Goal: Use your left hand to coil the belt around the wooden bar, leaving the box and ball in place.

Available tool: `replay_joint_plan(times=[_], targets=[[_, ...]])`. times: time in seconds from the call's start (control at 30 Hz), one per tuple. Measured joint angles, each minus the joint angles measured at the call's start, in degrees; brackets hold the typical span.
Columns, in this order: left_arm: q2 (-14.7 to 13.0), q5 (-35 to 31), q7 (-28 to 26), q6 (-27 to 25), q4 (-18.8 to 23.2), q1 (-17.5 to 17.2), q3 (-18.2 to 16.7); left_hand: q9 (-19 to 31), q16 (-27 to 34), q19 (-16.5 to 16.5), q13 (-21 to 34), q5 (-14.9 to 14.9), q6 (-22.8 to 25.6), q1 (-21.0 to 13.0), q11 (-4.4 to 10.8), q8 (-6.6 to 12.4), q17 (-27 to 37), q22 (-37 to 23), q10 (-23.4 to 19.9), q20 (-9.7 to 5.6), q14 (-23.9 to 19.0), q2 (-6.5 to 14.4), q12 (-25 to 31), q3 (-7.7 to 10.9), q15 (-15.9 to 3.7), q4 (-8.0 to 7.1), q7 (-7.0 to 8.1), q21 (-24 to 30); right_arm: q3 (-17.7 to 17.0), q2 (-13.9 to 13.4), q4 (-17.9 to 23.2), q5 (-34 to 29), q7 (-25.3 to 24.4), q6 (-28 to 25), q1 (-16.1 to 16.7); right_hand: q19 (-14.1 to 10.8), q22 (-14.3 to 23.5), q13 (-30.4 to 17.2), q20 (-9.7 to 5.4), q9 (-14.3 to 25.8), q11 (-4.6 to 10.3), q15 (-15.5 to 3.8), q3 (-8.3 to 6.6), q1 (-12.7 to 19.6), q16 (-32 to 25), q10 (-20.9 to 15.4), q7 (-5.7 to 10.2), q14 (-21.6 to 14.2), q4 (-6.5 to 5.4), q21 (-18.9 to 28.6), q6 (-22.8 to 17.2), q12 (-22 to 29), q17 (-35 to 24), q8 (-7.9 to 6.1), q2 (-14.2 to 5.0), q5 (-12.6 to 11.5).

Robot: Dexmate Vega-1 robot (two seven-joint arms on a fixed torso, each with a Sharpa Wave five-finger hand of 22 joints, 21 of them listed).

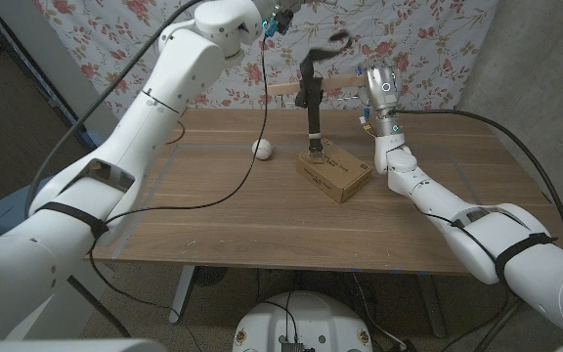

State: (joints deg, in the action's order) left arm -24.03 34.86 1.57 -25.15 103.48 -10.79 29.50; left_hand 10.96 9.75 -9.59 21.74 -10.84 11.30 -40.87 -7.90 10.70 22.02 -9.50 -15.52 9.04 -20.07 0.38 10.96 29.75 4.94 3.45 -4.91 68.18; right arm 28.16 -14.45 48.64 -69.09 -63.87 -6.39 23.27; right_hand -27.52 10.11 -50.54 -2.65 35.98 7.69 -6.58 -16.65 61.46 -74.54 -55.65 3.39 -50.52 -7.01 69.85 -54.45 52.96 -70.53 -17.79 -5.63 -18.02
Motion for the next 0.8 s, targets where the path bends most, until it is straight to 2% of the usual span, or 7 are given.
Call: replay_joint_plan(times=[0.1, 0.17, 0.23, 0.43, 0.8], targets=[[0.0, 1.4, 1.0, -0.9, -1.1, 1.0, 0.2, -0.3, 0.0, 5.3, -2.5, 0.0, -4.4, 3.2, -2.53, -0.34, -3.5, 0.0, 7.6, 2.01, 8.4, 2.1, -0.8, -0.97, 3.51, -0.15, -1.78, -4.7, -1.4, 0.3, -0.3, -1.2, 0.0, 1.6, 0.1, 0.0, 0.2, 0.1, 0.0, -0.1, 0.0, 0.0, 0.01, 0.0, 0.0, 0.0, 0.0, 0.0, 0.01, 0.0, 0.0, 0.0, 0.0, 0.01, -0.01, -0.2], [0.4, 2.8, 1.4, -1.8, -2.2, 1.7, 0.2, -0.3, 0.1, 7.5, -3.7, 0.0, -5.7, 4.8, -3.53, -0.34, -5.1, 0.0, 9.9, 2.5, 11.2, 3.6, -0.8, -1.04, 4.82, -0.22, -2.2, -6.9, -2.2, 0.5, -0.5, -1.8, 0.0, 2.4, 0.2, 0.2, 0.2, 0.1, -0.19, -0.2, 0.0, 0.0, 0.07, 0.0, 0.0, 0.0, 0.0, 0.0, 0.06, 0.0, 0.0, 0.0, 0.0, 0.1, -0.01, -0.4], [0.6, 3.7, 1.3, -2.3, -2.6, 1.9, 0.2, -0.3, 0.4, 8.3, -4.4, 0.0, -6.2, 5.5, -3.96, -0.34, -5.8, 0.0, 10.7, 2.63, 12.1, 4.4, -0.8, -0.94, 5.22, -0.32, -2.26, -7.9, -2.9, 0.6, -0.6, -2.0, 0.0, 2.8, 0.3, 0.3, 0.2, 0.1, -0.31, -0.2, 0.0, -0.08, 0.22, 0.0, 0.0, 0.0, 0.0, 0.5, -0.09, 0.0, 0.0, 0.0, 0.0, 0.1, -0.01, -0.6], [1.3, 5.5, -0.2, -3.4, -4.0, 2.5, 0.2, -0.6, 0.9, 8.5, -5.6, -0.4, -6.2, 5.6, -3.71, -0.34, -7.4, 0.0, 10.4, 2.62, 12.2, 6.1, -0.1, -0.51, 5.28, -0.03, -2.26, -9.1, -4.9, 1.0, -0.9, -3.2, 0.0, 5.0, 0.6, 0.3, 0.2, 0.3, -0.31, -0.2, -0.01, 0.01, 0.31, -0.2, 0.0, 0.0, 0.0, 0.6, -0.16, -0.4, 0.0, 0.0, 0.0, 0.12, -0.17, -0.8], [1.8, 5.9, -2.9, -2.6, -5.1, 2.7, 0.3, -0.6, 0.9, 8.6, -6.8, -0.4, -6.2, 6.2, -2.74, -0.34, -9.0, 0.0, 9.4, 1.89, 12.3, 6.7, 0.1, 0.01, 4.78, 0.5, -2.26, -10.3, -7.9, 1.4, -1.3, -4.4, -0.1, 8.0, 0.7, 0.3, 0.4, 0.0, -0.31, -0.3, -0.02, 0.01, 0.71, -0.4, 0.0, 0.0, 0.0, 0.6, -0.07, -0.4, 0.0, 0.0, 0.0, -0.05, -0.37, -1.3]])
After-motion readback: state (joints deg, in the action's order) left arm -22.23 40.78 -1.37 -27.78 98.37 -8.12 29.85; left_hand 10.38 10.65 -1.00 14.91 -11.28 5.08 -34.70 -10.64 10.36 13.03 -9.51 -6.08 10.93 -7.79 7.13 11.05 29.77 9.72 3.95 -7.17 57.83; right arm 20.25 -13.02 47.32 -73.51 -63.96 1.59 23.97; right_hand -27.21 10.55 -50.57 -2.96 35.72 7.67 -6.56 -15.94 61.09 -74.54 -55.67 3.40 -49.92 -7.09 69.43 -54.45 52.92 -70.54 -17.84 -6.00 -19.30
